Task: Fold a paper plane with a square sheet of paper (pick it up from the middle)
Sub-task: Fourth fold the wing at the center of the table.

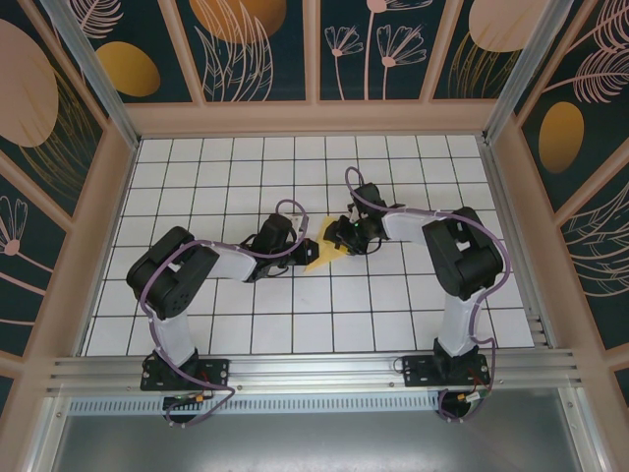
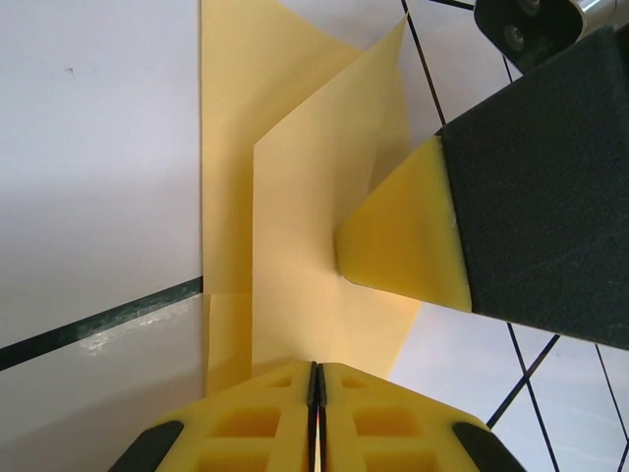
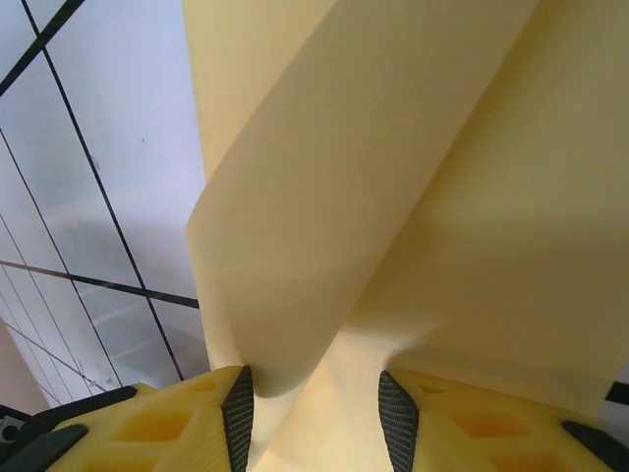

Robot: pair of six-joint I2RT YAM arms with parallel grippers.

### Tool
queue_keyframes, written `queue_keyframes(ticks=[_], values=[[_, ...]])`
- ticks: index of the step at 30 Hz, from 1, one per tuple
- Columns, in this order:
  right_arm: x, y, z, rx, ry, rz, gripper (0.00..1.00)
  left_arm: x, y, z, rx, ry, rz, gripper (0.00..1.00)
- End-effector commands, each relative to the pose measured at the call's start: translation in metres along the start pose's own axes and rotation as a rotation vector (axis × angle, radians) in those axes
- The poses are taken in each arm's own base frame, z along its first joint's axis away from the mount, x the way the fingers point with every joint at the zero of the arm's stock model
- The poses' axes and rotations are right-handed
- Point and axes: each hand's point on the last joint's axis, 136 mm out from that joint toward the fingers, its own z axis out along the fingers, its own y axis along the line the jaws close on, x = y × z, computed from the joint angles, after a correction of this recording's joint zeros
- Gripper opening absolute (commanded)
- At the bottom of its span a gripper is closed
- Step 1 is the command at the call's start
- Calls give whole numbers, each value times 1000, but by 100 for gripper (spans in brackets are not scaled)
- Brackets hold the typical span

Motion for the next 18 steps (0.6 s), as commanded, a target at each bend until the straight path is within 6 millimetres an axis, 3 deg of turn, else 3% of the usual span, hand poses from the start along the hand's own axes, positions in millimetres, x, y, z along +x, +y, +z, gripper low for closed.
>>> queue_keyframes(ticks=[1, 7, 10, 18], values=[[18, -116, 25, 388, 27, 120, 44, -2, 2, 3, -8, 3, 13, 14], [21, -128, 28, 438, 45, 139, 44, -23, -10, -12, 1, -67, -8, 18], [23, -132, 30, 454, 61, 139, 41, -35, -10, -22, -12, -120, -37, 14], [25, -140, 32, 496, 80, 136, 41, -38, -12, -23, 11, -132, -88, 10]])
